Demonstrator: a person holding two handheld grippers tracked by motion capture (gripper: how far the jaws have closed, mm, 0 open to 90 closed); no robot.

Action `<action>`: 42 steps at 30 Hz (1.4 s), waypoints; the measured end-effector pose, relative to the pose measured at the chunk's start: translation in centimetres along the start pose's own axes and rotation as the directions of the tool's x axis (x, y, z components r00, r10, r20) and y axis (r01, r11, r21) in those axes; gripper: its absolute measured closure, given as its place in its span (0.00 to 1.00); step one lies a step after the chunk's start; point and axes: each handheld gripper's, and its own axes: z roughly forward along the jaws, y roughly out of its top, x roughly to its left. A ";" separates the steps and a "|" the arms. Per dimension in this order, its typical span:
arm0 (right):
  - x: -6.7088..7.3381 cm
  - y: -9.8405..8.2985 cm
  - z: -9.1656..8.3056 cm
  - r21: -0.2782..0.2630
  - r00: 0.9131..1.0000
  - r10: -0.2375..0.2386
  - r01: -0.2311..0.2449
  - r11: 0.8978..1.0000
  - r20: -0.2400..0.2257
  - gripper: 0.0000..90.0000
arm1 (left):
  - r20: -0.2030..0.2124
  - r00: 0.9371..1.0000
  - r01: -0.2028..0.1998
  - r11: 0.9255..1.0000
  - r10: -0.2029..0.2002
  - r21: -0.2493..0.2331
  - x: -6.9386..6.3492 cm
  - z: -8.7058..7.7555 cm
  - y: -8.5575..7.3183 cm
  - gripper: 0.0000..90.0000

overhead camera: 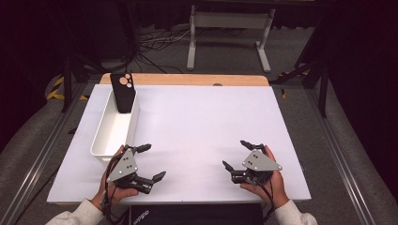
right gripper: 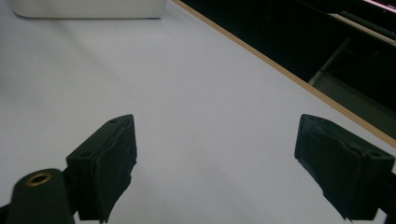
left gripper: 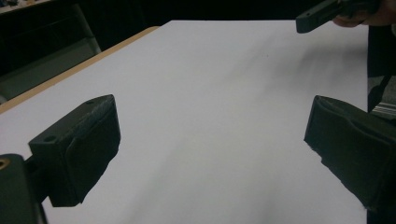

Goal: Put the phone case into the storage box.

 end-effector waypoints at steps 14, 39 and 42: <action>0.3 -0.2 -0.1 0.001 1.000 0.002 -0.002 1.000 -0.013 0.13 | -0.027 1.000 -0.006 0.999 0.007 0.045 -0.1 1.0 -0.9 0.03; 0.9 -0.1 0.0 0.001 0.999 -0.009 0.009 1.000 -0.039 0.13 | -0.016 1.000 -0.005 1.000 0.006 0.026 0.1 0.5 -0.6 0.04; 0.9 -0.1 0.1 0.004 0.999 -0.008 0.008 1.000 -0.040 0.13 | -0.015 1.000 -0.006 0.999 0.006 0.032 0.2 0.6 -0.6 0.04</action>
